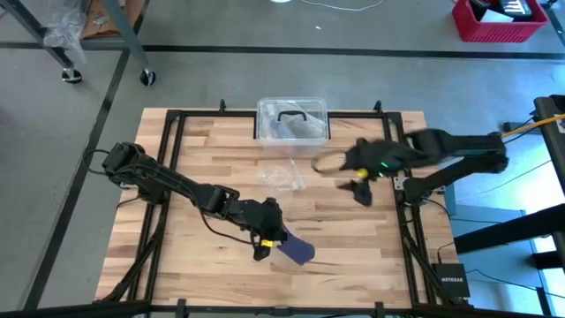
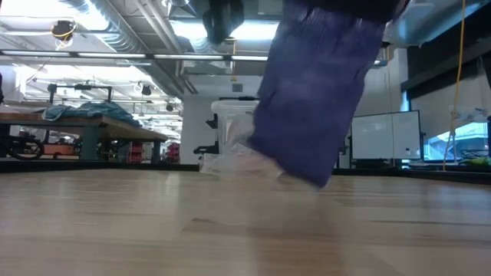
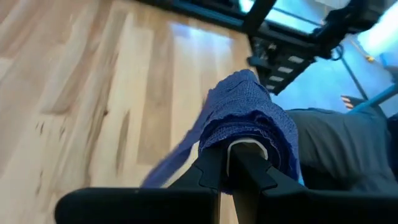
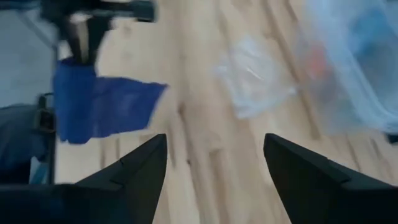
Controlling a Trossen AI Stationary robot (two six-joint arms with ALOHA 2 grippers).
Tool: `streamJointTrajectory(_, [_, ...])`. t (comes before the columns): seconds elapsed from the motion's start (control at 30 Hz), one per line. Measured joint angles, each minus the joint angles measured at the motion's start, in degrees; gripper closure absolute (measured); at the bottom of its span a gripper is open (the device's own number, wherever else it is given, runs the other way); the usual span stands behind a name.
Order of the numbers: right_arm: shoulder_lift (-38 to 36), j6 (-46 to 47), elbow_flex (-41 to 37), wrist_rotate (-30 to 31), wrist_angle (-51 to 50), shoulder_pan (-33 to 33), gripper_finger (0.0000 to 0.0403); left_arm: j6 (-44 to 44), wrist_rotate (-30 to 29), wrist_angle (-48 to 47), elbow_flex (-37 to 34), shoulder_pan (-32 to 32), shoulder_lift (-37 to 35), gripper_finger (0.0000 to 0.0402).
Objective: Roll bandage
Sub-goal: Roll the blue bandage
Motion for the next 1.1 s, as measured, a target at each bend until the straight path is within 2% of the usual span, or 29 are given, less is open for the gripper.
streamJointTrajectory(0.23, [-18.7, 6.5, -27.5, 14.1, 27.1, 16.9, 0.0132, 5.6, -0.2, 6.1, 2.7, -1.5, 0.0, 0.0392])
streamJointTrajectory(0.33, [-25.0, 10.3, -37.1, 14.1, 36.2, 22.0, 0.0132, 7.6, -1.7, 7.1, 3.7, -1.1, 0.0, 0.0392])
streamJointTrajectory(0.47, [-27.0, 10.6, -45.4, 13.7, 43.8, 23.6, 0.0132, 10.0, -6.1, 7.6, 5.6, 0.7, 0.0, 0.0392])
streamJointTrajectory(0.6, [-25.7, 11.3, -47.8, 14.3, 47.8, 23.4, 0.0132, 11.8, -8.0, 10.8, 6.1, 2.8, 0.0, 0.0392])
streamJointTrajectory(0.77, [-21.7, 7.1, -48.1, 20.8, 47.9, 24.6, 0.0132, 13.1, -8.0, 11.7, 6.1, 4.7, 0.0, 0.0392])
streamJointTrajectory(0.97, [-16.2, -0.6, -48.0, 27.9, 53.7, 27.0, 0.0132, 13.9, -8.3, 12.4, 6.1, 5.1, 0.0, 0.0392])
streamJointTrajectory(1.1, [-12.8, -3.7, -48.0, 30.0, 59.7, 26.8, 0.0139, 14.6, -9.1, 13.1, 6.1, 5.0, 0.0, 0.0392])
